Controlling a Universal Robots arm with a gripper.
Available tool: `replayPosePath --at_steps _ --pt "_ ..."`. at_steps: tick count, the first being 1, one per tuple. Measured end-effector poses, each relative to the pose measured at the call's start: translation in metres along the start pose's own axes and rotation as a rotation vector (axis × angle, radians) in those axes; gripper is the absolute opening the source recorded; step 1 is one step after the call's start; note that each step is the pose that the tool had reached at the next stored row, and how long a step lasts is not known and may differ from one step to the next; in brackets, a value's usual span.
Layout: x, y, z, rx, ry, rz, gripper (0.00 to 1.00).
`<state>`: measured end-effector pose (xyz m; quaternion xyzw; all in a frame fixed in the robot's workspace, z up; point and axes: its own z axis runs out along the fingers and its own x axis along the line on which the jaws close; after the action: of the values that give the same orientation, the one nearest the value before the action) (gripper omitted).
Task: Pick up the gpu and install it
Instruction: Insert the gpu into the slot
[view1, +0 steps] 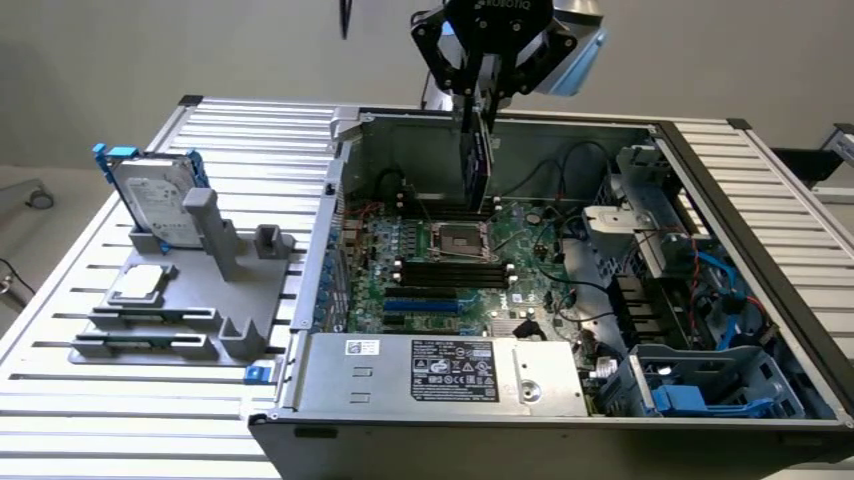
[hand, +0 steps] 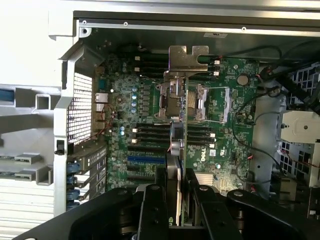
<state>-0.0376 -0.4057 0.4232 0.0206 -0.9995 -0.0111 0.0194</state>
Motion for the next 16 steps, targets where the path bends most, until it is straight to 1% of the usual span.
replayPosePath --at_steps 10,11,12,13,16 --pt "0.0 0.0 0.0 0.0 0.0 0.0 0.26" --pt "0.0 0.0 0.0 -0.0017 -0.0001 0.0 0.26" --pt "0.0 0.0 0.0 -0.0066 -0.0006 -0.005 0.26" --pt "0.0 0.0 0.0 -0.0089 -0.0005 -0.019 0.26" --pt "0.0 0.0 0.0002 -0.0102 0.0006 -0.073 0.26"
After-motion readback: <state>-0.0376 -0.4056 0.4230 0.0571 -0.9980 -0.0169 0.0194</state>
